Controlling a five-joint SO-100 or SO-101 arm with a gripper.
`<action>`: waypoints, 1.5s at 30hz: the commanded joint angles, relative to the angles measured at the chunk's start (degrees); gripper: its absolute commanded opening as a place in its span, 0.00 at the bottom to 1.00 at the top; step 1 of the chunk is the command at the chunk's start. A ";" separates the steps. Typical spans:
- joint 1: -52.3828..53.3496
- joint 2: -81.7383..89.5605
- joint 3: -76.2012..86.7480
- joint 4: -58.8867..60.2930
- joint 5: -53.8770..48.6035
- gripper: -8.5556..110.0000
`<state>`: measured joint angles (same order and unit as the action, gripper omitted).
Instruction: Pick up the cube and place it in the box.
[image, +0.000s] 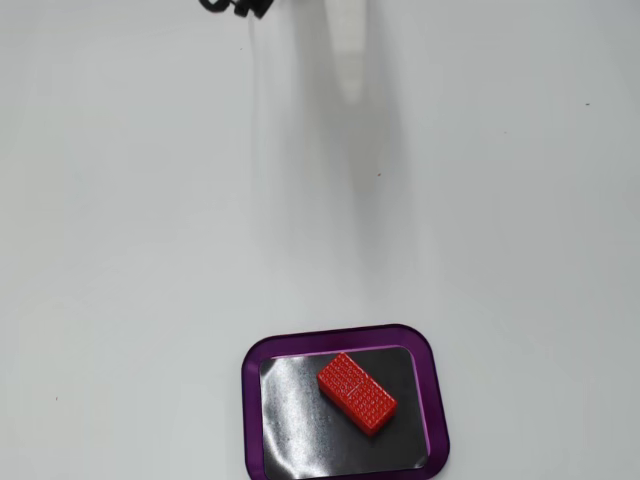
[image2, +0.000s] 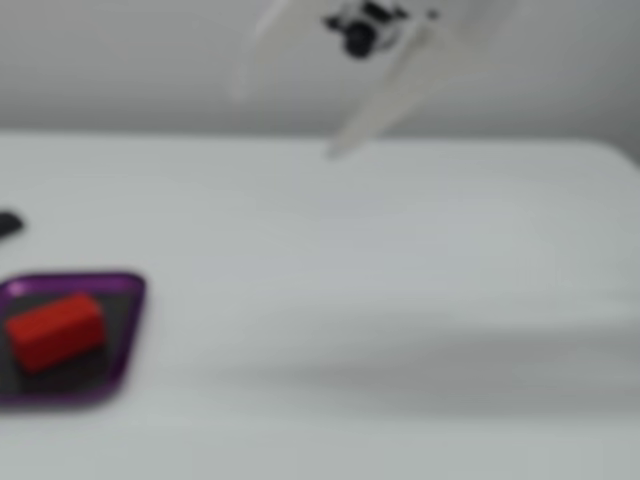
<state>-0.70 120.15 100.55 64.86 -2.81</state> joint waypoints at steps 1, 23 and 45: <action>0.26 16.96 11.43 0.09 -0.18 0.24; 4.66 75.15 66.18 -0.44 0.62 0.24; 5.01 75.15 74.44 8.53 0.62 0.07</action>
<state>4.13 191.78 174.73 72.95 -2.72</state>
